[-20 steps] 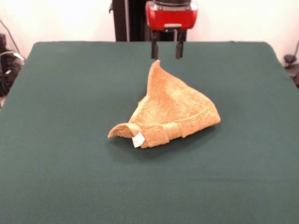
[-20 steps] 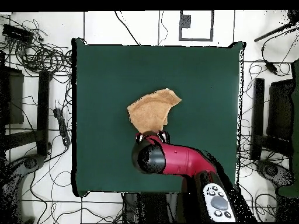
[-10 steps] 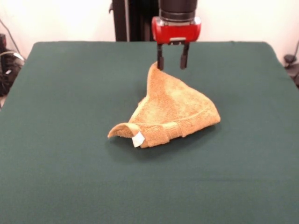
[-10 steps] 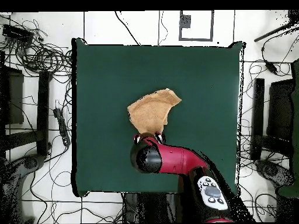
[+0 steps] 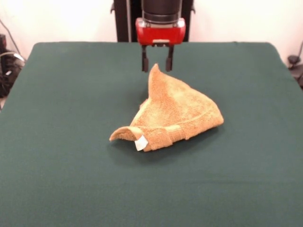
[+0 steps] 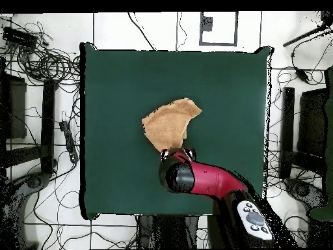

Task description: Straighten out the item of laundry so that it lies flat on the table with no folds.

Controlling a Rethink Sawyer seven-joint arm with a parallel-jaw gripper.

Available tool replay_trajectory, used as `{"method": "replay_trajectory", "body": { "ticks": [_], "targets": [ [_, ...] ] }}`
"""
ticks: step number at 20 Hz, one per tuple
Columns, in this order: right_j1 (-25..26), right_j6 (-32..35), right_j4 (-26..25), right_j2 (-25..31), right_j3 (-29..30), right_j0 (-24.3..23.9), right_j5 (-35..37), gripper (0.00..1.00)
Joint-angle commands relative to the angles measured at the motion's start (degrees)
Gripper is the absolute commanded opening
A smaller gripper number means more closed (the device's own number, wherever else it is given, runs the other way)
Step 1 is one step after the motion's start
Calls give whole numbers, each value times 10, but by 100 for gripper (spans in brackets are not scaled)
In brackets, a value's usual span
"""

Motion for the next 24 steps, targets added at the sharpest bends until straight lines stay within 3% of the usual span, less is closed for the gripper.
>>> {"method": "replay_trajectory", "body": {
  "ticks": [1, 6, 24],
  "targets": [
    [-44, 81, 21, 27, 3, 18, 78, 100],
    [-48, 84, 28, 26, -17, 26, 102, 100],
    [8, 99, 21, 27, -31, 23, 40, 100]
  ]
}}
